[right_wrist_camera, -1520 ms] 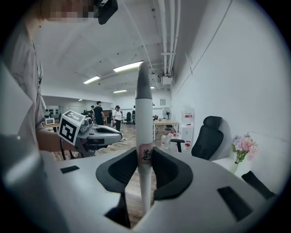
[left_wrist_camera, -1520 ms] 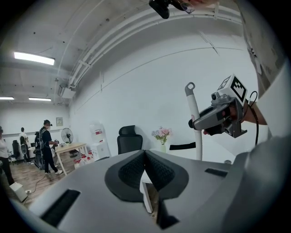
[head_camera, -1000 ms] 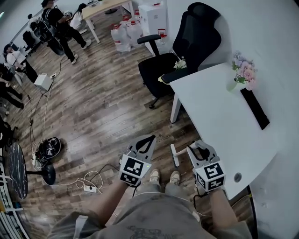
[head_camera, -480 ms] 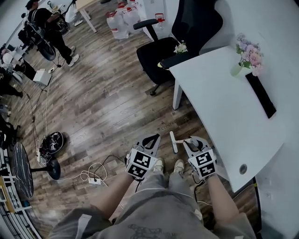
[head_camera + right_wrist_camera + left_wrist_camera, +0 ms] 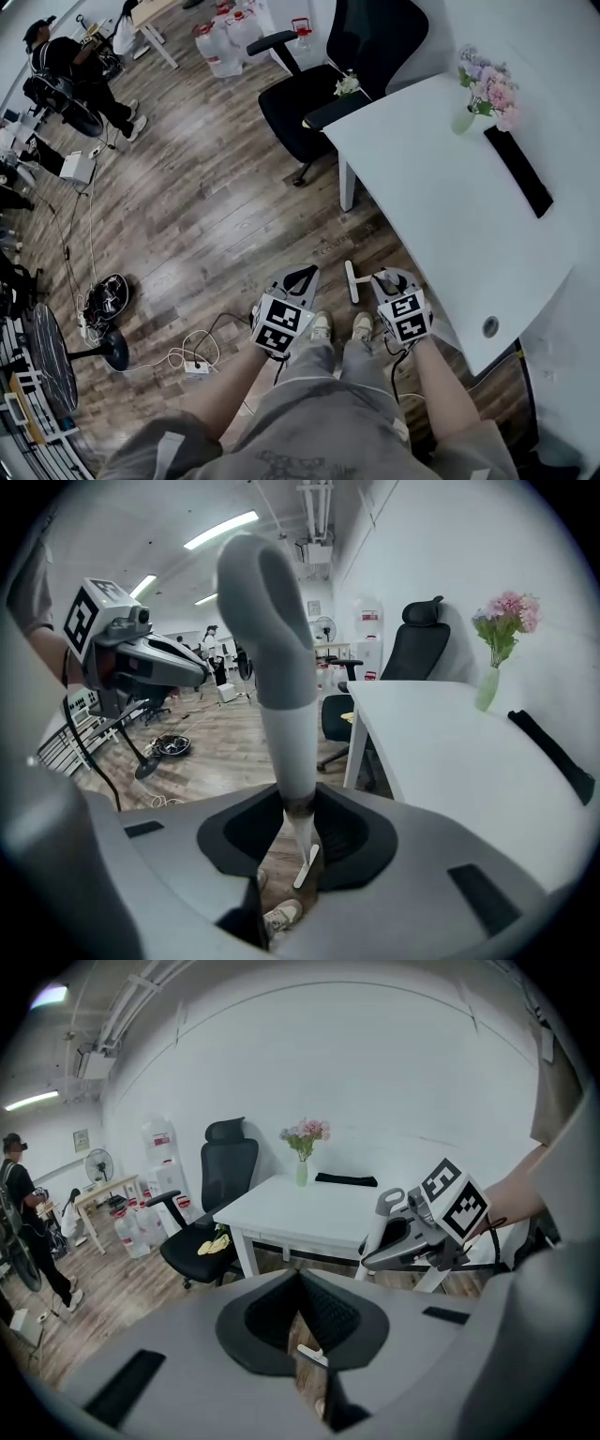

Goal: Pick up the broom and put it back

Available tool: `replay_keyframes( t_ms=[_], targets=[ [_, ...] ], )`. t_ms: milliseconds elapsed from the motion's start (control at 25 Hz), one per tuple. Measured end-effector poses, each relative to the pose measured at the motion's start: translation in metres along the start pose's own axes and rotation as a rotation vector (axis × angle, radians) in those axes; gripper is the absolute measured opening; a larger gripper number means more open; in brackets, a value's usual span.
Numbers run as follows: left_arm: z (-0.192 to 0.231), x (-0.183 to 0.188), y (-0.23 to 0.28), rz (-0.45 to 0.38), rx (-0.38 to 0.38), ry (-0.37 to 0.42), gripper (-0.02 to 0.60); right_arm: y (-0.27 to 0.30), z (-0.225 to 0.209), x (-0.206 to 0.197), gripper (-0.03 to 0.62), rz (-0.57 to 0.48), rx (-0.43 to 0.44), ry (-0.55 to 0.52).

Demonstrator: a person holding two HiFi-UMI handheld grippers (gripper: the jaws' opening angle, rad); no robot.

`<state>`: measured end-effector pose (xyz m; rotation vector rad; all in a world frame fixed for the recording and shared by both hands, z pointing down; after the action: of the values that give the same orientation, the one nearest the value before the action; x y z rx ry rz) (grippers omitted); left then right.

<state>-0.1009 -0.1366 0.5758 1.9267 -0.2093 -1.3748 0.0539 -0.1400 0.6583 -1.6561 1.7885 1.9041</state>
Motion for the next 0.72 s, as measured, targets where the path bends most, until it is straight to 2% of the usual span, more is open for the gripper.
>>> replay_keyframes(
  t_ms=[320,520,720],
  targets=[
    [-0.03,0.023,0.028,-0.01,-0.088,0.076,0.017,-0.022,-0.051,-0.011,0.132,0.026,-0.118,-0.016],
    [-0.043,0.03,0.044,-0.005,-0.13,0.11,0.017,-0.034,-0.086,-0.024,0.146,0.021,-0.201,0.037],
    [-0.055,0.031,0.055,0.015,-0.162,0.128,0.017,-0.037,-0.098,-0.033,0.166,0.026,-0.214,0.098]
  ],
)
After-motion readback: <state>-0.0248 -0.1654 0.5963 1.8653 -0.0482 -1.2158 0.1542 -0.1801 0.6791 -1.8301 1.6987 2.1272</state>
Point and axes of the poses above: the fingertips, and each gripper's own axes: y forward along the fingers, z to its left, x out of its top, the point moved 2 cm from there along -y, backward along the fingers, and after that the axes turned 12 degrees about x, right-handed, at the moved point
